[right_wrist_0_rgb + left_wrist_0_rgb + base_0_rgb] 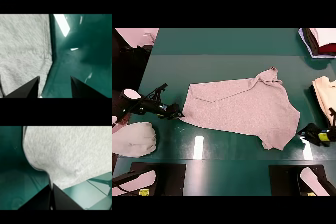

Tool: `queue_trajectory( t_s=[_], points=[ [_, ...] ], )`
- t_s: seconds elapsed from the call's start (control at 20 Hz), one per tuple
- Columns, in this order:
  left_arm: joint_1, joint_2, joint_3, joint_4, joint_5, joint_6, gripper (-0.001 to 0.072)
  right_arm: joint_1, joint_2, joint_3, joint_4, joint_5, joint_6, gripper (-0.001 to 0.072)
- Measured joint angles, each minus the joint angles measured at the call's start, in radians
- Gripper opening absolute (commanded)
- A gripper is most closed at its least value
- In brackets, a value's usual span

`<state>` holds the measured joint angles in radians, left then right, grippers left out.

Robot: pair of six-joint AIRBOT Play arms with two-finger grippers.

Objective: Fold the shirts.

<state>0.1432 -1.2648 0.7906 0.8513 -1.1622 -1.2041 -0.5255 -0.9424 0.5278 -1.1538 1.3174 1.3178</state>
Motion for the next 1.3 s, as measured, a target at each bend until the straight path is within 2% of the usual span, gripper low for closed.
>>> queue_trajectory(
  t_s=[0.25,0.3,0.35,0.4,0.5,0.55,0.7,0.9,1.3],
  points=[
    [0.0,0.001,0.004,-0.005,-0.001,0.0,0.0023,0.061,-0.003,-0.056,0.079,-0.087,-0.002,0.0427],
    [0.0,0.001,0.004,-0.005,-0.001,0.0,0.0022,0.076,-0.011,-0.06,0.092,-0.095,-0.002,0.0392],
    [0.0,0.001,0.004,-0.006,-0.001,0.0,0.0022,0.095,-0.026,-0.062,0.101,-0.103,-0.002,0.0296],
    [0.0,0.001,0.004,-0.006,-0.001,0.0,0.0022,0.111,-0.044,-0.063,0.106,-0.109,-0.002,0.0244],
    [0.0,0.001,0.004,-0.006,-0.004,0.001,0.0022,0.148,-0.078,-0.066,0.117,-0.115,-0.002,0.0053],
    [0.0,0.002,0.004,-0.006,-0.006,0.002,0.0021,0.165,-0.089,-0.067,0.116,-0.12,-0.002,0.0015],
    [0.0,0.022,0.017,-0.01,-0.009,0.004,0.0022,0.212,-0.087,-0.035,0.103,-0.119,-0.003,0.0014],
    [0.0,0.096,0.169,-0.019,-0.021,-0.012,0.0022,0.259,-0.001,0.169,0.104,-0.119,0.019,0.0014],
    [0.0,0.245,0.916,-0.086,0.0,-0.056,0.0022,0.364,0.087,0.897,0.113,-0.252,0.05,0.0014]
  ],
)
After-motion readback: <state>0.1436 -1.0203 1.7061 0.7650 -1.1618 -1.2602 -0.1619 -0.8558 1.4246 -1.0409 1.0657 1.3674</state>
